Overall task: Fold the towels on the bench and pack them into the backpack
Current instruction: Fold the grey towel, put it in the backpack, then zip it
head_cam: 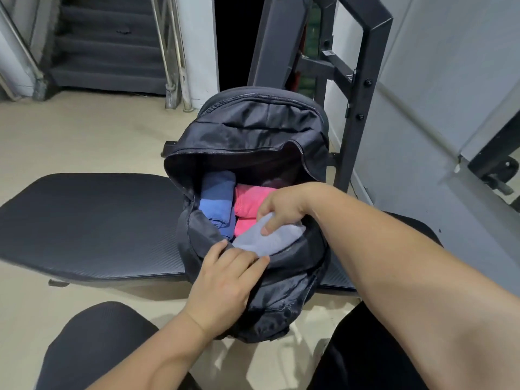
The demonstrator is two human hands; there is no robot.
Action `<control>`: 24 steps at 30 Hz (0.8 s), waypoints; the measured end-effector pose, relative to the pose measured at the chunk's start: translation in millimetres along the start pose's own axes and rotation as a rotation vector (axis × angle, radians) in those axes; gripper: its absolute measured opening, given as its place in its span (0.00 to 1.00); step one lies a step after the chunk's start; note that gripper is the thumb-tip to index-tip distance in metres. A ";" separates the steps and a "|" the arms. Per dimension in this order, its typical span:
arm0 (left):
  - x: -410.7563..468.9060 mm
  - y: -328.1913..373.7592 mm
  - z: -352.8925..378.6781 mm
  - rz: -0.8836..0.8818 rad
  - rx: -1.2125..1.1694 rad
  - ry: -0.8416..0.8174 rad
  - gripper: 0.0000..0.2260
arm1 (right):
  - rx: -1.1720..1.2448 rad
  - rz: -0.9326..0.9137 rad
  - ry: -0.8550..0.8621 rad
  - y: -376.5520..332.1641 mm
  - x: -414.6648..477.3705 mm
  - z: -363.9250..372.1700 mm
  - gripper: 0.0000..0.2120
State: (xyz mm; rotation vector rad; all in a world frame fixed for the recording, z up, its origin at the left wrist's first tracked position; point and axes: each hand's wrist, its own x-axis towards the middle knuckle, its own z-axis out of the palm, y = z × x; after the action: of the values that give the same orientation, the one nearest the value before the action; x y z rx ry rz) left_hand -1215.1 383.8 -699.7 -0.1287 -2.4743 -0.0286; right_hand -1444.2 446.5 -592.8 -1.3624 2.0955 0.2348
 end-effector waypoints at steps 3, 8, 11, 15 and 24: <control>-6.2 -0.5 -1.8 0.009 -0.028 -0.005 0.19 | 0.022 0.003 -0.057 -7.4 9.6 1.1 0.16; 3.4 -6.5 -12.5 0.021 -0.090 -0.065 0.18 | -0.191 0.186 0.285 -8.3 25.1 16.2 0.24; 11.9 -11.3 -16.2 0.032 -0.115 -0.094 0.15 | -0.359 0.279 0.329 -13.1 23.8 24.0 0.27; 12.6 -16.0 -12.7 0.029 -0.098 -0.091 0.13 | -0.407 0.266 0.159 -18.5 19.0 21.7 0.24; 13.0 -20.2 -11.9 0.011 -0.100 0.002 0.11 | 0.125 0.115 0.211 -9.5 15.7 19.3 0.18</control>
State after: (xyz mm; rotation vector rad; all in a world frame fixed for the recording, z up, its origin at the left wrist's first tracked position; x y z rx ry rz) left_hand -1220.0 364.2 -682.1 -0.1843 -2.4708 -0.1478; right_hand -1432.5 439.1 -615.6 -1.2402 2.3242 0.0059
